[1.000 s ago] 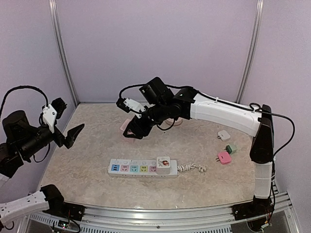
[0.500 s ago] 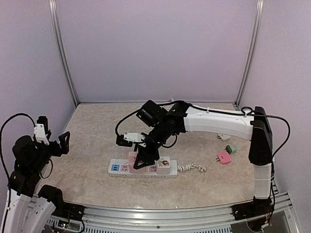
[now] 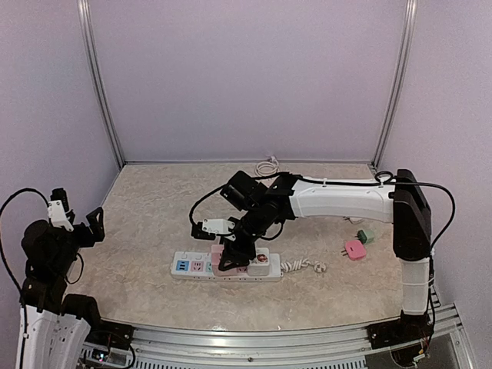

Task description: Insert the plug

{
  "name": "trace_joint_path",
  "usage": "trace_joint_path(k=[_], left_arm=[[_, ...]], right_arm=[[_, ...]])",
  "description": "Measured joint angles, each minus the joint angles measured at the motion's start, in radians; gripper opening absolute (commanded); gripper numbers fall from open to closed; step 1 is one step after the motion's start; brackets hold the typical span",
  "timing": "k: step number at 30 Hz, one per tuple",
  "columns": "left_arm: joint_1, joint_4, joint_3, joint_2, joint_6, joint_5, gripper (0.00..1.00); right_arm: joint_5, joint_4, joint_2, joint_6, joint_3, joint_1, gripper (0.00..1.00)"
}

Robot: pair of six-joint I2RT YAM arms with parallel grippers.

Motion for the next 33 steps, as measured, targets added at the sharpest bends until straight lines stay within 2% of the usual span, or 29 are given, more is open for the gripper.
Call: trace_joint_path(k=[7,33], left_arm=[[0.010,0.023,-0.013,0.004,-0.005,0.031,0.99],[0.010,0.037,-0.022,0.013,-0.005,0.043,0.99]], right_arm=[[0.022,0.047,0.006,0.000,-0.016,-0.026,0.00],[0.021,0.042,0.017,-0.008,-0.016,-0.009,0.00]])
